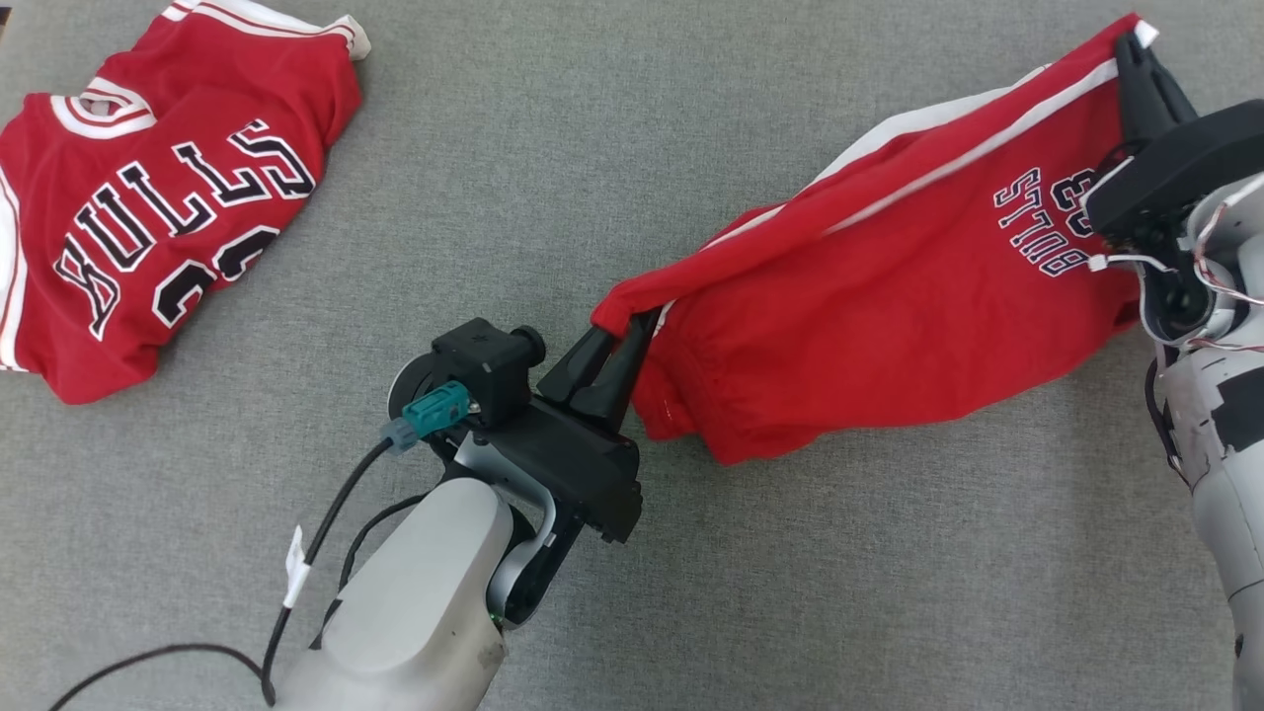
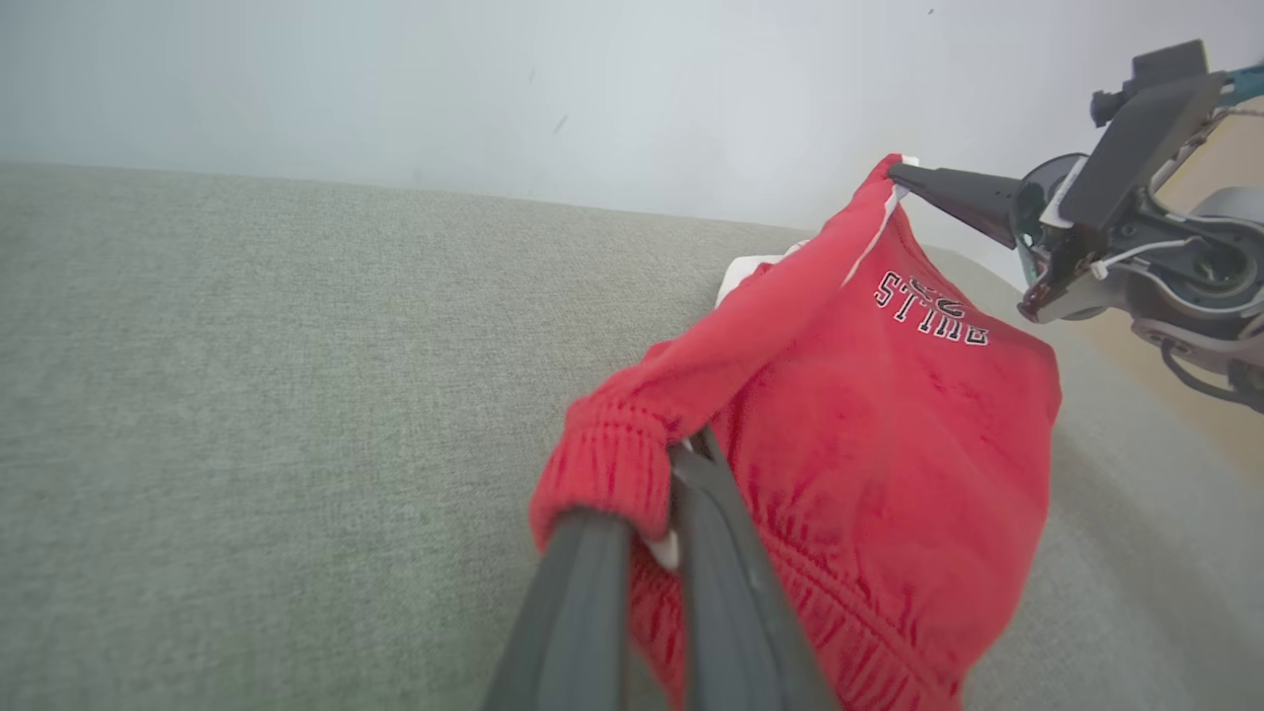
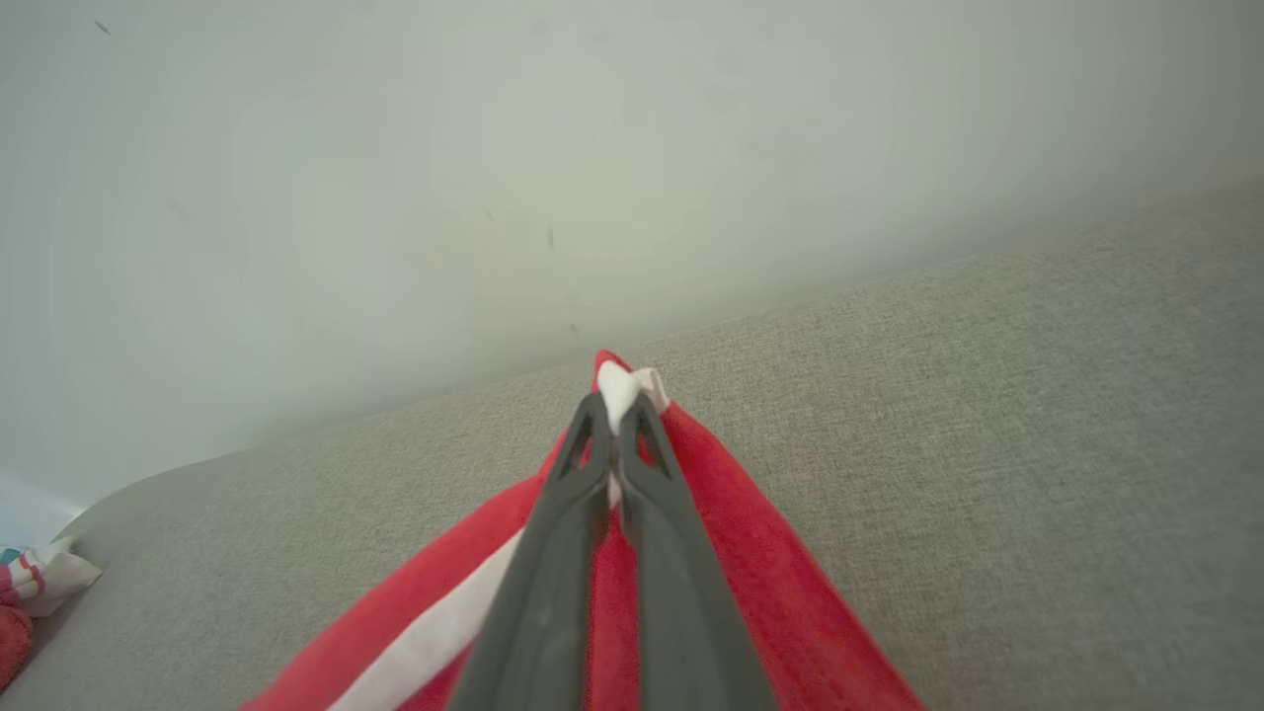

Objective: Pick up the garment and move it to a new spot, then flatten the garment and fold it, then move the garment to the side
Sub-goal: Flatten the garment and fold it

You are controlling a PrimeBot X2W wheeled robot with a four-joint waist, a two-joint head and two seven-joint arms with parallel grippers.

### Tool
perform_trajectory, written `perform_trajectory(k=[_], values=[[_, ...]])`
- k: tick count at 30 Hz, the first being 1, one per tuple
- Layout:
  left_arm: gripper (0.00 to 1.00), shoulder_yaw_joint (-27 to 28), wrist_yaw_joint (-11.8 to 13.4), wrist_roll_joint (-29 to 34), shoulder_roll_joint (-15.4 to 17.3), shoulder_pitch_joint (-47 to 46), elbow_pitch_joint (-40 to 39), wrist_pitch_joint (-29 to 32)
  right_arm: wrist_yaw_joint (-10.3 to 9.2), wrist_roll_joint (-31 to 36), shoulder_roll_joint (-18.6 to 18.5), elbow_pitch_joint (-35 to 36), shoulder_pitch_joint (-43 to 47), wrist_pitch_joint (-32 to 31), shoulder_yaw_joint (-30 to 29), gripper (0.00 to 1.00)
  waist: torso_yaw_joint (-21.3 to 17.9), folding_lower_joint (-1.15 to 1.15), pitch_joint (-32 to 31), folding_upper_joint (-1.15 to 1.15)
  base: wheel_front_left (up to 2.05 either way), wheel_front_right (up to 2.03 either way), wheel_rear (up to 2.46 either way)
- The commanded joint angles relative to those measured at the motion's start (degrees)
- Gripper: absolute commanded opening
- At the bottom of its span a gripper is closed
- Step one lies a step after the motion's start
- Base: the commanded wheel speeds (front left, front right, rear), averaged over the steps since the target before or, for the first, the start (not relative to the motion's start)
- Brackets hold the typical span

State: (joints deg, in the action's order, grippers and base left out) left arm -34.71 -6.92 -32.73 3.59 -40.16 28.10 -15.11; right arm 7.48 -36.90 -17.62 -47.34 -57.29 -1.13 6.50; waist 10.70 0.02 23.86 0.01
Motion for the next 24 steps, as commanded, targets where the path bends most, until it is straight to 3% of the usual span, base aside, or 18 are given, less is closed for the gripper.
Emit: perform_trajectory(k=[1, 3, 12, 18, 24], values=[[0.24, 0.30, 0.04, 1.29, -0.17, -0.76, 0.03, -0.04, 0.01, -0.47, -0.41, -0.56, -0.43, 0.66, 1.15, 1.00, 0.07, -0.02, -0.11, -0.01, 0.00, 0.00, 0.00], [1.00, 0.48, 0.00, 3.03, -0.29, 0.00, 0.13, -0.04, 0.01, -0.86, -1.07, -1.48, -0.44, 1.39, 2.96, 1.00, -0.08, -0.02, -0.51, -0.01, 0.00, 0.00, 0.00], [1.00, 3.49, 0.88, 7.86, -0.53, 6.46, -1.58, -0.05, 0.01, -4.98, -6.24, -3.10, 3.89, 3.80, 9.40, 1.00, -0.12, -0.02, -4.77, -0.01, 0.00, 0.00, 0.00], [1.00, 6.65, 2.70, 11.30, -0.09, 12.43, -5.58, -0.04, 0.01, -6.33, -10.26, -4.34, 7.29, 4.58, 13.35, 1.00, 0.90, -0.02, -6.68, -0.01, 0.00, 0.00, 0.00], [1.00, 12.37, 4.07, 14.17, 0.36, 17.40, -12.08, -0.04, 0.01, -7.41, -12.03, -6.15, 9.01, 5.10, 16.40, 1.00, 2.39, -0.02, -6.78, -0.01, 0.00, 0.00, 0.00]])
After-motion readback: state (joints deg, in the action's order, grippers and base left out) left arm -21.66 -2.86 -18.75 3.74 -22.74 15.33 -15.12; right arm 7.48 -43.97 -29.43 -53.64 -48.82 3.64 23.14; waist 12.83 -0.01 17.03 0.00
